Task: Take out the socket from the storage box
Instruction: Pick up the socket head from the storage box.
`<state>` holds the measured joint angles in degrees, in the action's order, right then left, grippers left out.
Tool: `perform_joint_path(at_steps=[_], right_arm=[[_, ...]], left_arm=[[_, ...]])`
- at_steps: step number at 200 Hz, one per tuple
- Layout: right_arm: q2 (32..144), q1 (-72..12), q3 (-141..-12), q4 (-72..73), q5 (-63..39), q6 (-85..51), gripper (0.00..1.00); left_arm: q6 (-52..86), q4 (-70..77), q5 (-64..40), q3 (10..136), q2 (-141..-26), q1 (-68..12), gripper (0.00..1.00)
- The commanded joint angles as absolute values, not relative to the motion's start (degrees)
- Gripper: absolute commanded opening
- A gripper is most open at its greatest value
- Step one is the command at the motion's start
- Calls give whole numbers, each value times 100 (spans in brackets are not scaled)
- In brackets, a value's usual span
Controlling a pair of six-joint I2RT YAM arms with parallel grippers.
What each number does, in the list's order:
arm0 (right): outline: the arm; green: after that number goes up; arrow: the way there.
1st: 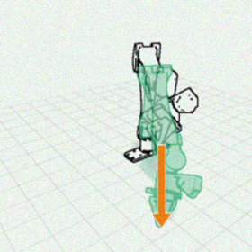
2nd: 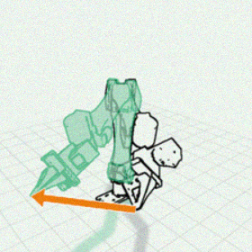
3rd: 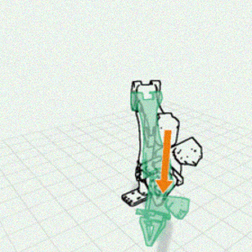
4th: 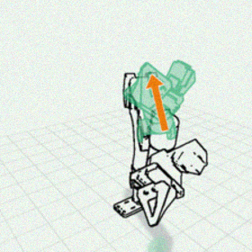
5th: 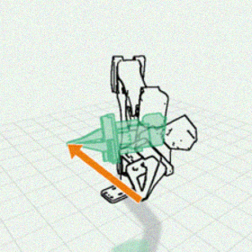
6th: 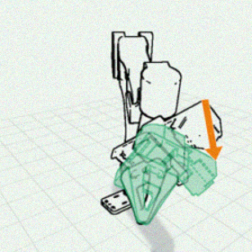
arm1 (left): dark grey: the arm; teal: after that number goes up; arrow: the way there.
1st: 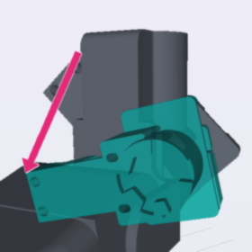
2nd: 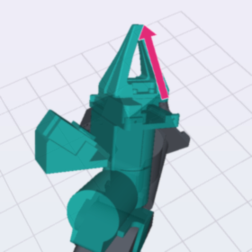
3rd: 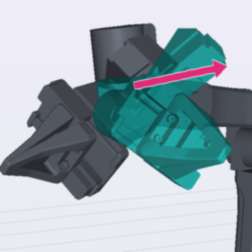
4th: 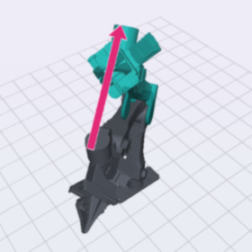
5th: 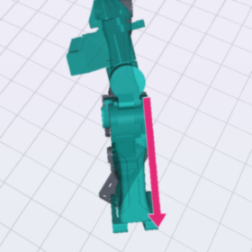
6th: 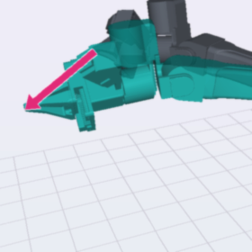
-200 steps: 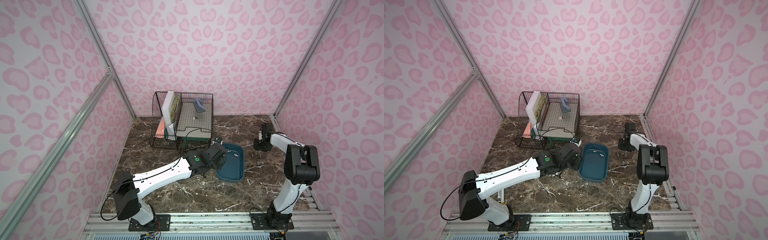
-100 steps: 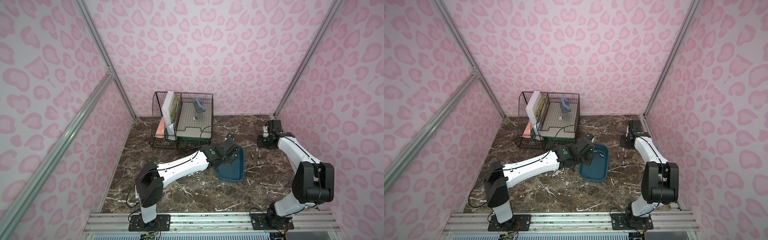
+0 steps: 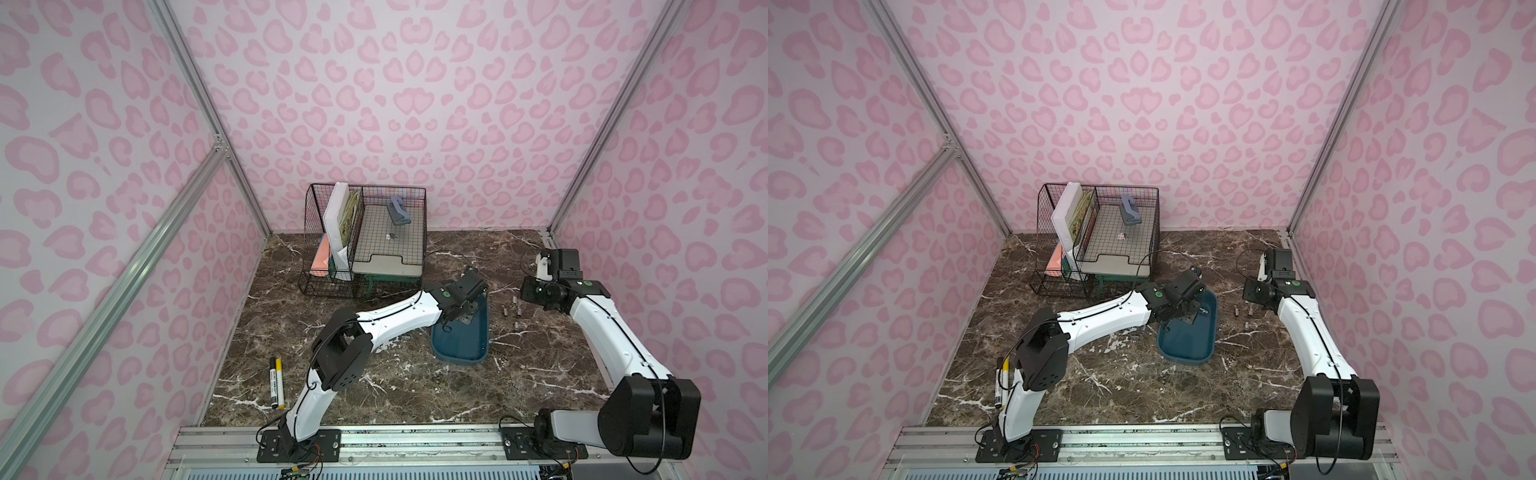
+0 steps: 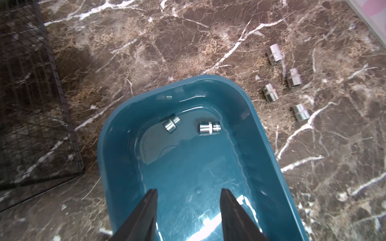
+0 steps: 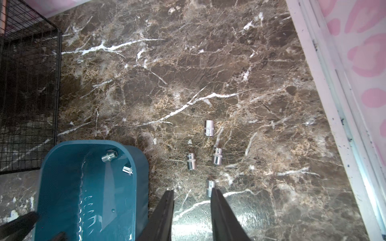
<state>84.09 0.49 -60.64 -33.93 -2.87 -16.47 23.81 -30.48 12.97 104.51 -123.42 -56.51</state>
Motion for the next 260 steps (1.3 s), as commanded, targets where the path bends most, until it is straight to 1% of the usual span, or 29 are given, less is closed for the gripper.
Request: perform_joint_path(at_steps=[1,81,159,260], right_arm=[[8268,87,-6028,-3409,-308,-1736,36],[8060,189,-5666,-3323,-318,-1688,36],[8014,213,-5658,-3322,-305,-1660,36],[8068,222,-5627,-3263,-378,-1644,36]], left_arm=[[2294,-3015,1272,10631,-12569,-5643,53],[2215,-3193,1212,11696,-13628,-5642,53],[2153,-3449,1273,12524,-14327,-5642,54],[2188,-3411,1280,12731,-14620,-5639,54]])
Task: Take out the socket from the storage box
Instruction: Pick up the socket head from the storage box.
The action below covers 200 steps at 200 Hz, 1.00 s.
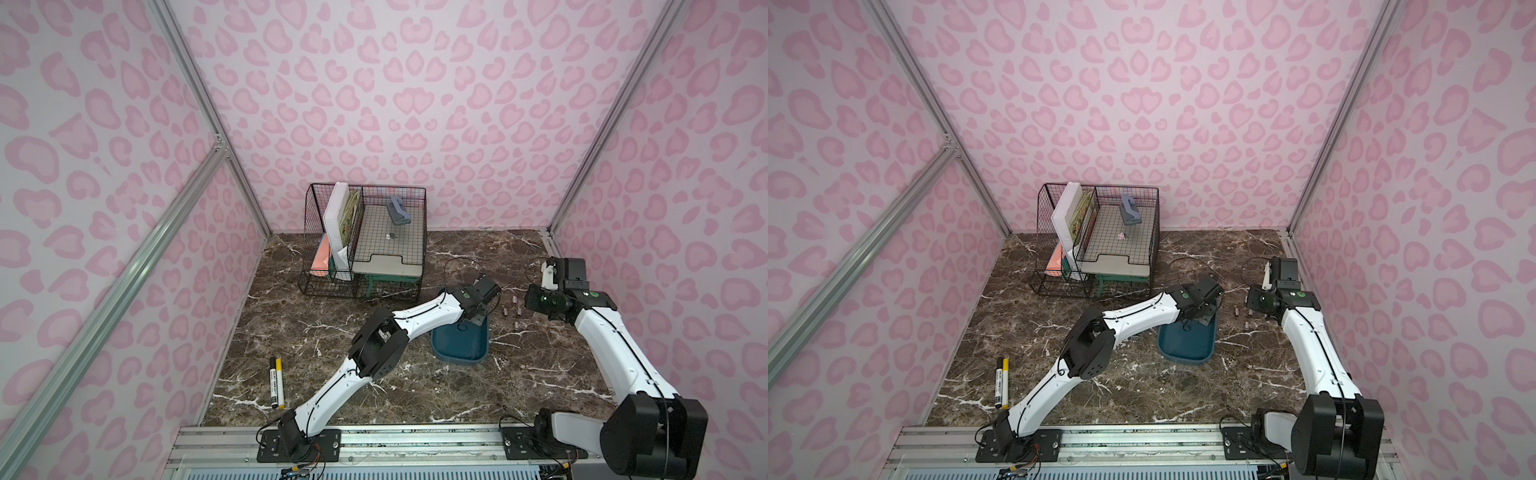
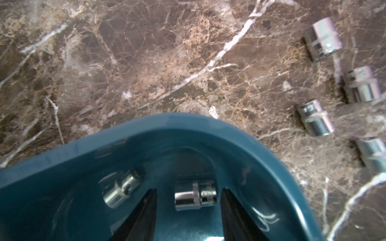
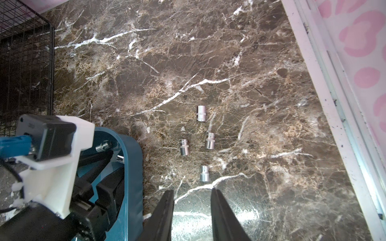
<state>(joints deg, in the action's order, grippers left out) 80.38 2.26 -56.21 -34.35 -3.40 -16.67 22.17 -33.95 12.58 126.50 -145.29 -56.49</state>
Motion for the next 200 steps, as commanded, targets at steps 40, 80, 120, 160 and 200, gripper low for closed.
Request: perform_joint_path(at_steps=[40,80,120,160,200], right_arm=[[8080,226,-5634,-3253,-403,-1635,36],[8116,223,-5651,-3263,-424,-1634,36],[8089,215,-5635,-3244,-454,-1621,36],[8061,202,-5594,-3160,-599,-1647,35],[8055,180,-5512,-3068,-727,-1705,35]], left_arm=[[2188,-3384,1281,12821,-14704,-5634,53],[2180,-3377,1238,12990,-14839,-5616,48],[2114,-3394,1242,12986,-14806,-5616,33],[2081,-3311,1233,12687,-14435,-5658,25],[2124,-3046,1228,11826,-13548,-5704,25]])
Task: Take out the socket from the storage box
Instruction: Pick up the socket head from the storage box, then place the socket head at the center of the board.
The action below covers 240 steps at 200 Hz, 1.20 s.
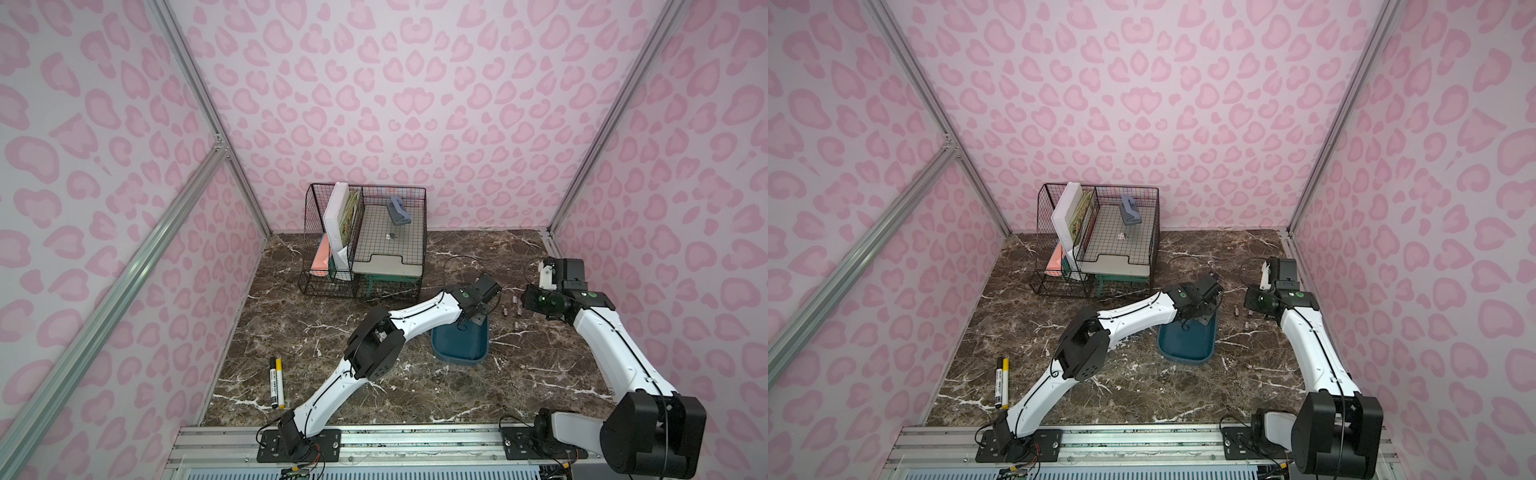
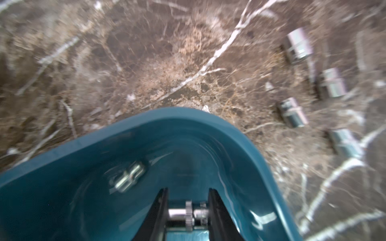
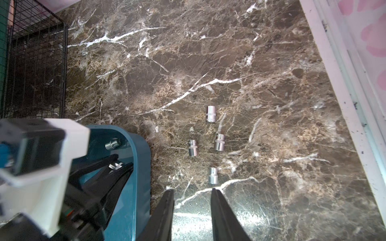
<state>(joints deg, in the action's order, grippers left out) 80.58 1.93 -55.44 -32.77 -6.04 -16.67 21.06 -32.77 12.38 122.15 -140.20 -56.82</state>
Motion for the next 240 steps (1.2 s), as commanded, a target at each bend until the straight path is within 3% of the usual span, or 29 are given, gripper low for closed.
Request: perform_joint_path(at_steps=[1,130,240], right_arm=[[8057,178,-5516,-3064,-728,-1709,35],[8246,-426,-5436,-2760,-931,-2111,35],[8420,-1511,-5407,-2288,-701,-2749,35]], left_arm=[[2130,-3031,1229,11797,-13524,-5704,25],[2902,-2275,1872,7398,-9694,-5409,26],[3610,-1725,1736,5282,-9007,-4627,26]])
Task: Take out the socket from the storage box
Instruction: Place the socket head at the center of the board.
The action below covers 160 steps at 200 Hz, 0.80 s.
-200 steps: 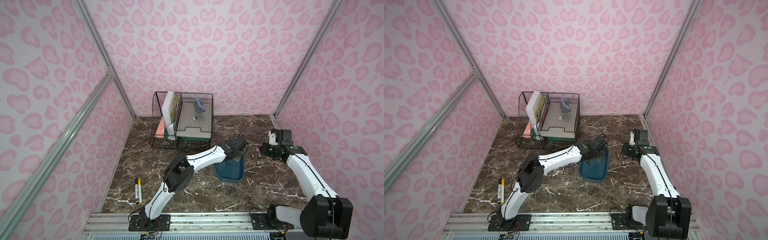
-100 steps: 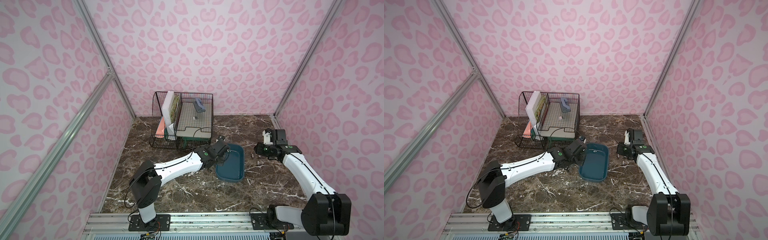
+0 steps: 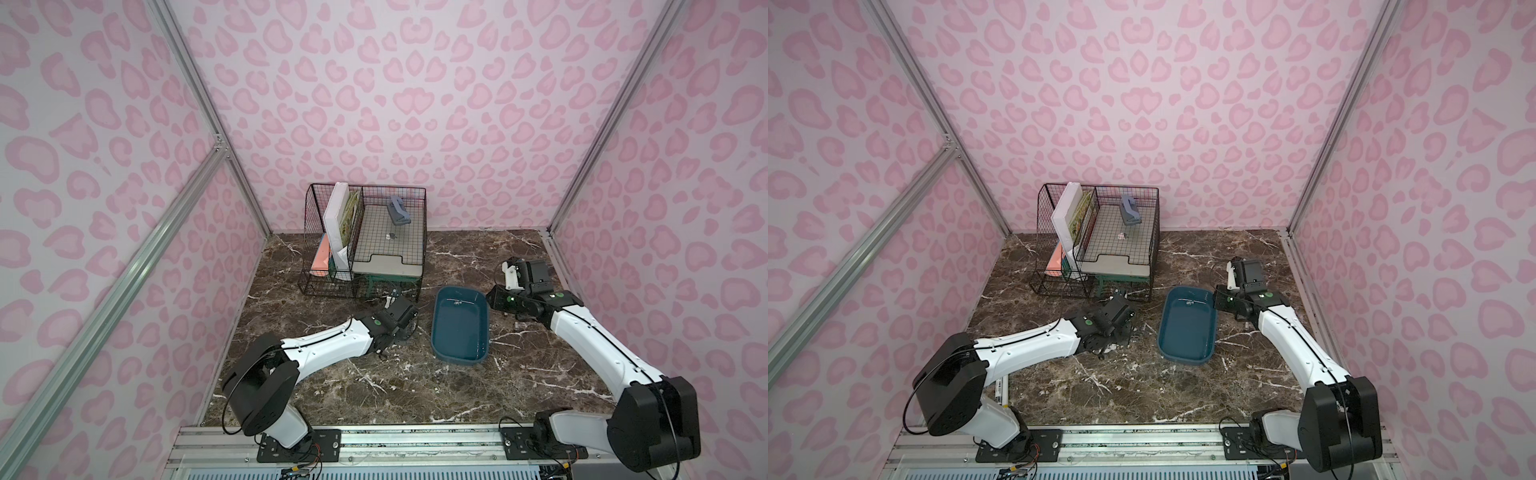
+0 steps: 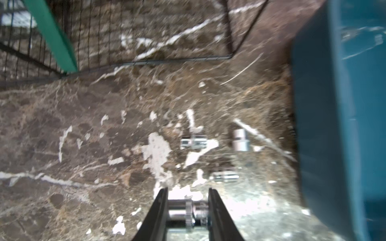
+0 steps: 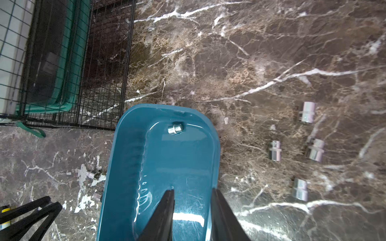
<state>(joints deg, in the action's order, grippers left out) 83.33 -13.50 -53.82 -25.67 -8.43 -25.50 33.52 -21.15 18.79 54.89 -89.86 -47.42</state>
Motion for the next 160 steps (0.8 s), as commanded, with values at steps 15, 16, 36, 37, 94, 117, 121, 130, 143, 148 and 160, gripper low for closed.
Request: perform_joint_path(at_steps=[15,16,36,37,94,117,121,130,143,148,160], right_arm=[[8502,-1607,-5440,-2260,-674,-2790,35],[8509,-1612,-5445,-2259,-671,-2792,35],[8643,-1712,-5500,-2259,-627,-2801,35],[8650,-1717,-5501,-2259,-626,-2807,35],[8851,-1829,-5524,-2224,-584,-2830,34],[8909,-1860,-5551,-2223,-607,-2829,34],[8908,-1866,-5550,-2218,-599,-2830,34],[8920,-1865,-5553,-2215,-589,-2830,34],[8935,-1872,-5550,-2199,-582,-2829,34],[8939,-1872,-5554,-2193,-580,-2828,34],[8975,-1880,-5544,-2180,-572,-2829,34]], left_arm=[[3620,-1657,1734,5230,-9128,-4576,25],[3616,-1650,1728,5230,-9134,-4578,25],[3628,-1512,1667,5164,-9271,-4528,26],[3629,-1508,1664,5166,-9276,-4532,26],[3732,-1298,1556,5073,-9516,-4504,27],[3748,-1227,1521,5041,-9605,-4498,28],[3753,-1213,1525,5038,-9621,-4493,28],[3769,-1196,1518,5028,-9644,-4497,28],[3776,-1193,1514,5012,-9660,-4495,30],[3771,-1183,1519,5010,-9668,-4492,30],[3779,-1185,1543,4993,-9669,-4504,33]])
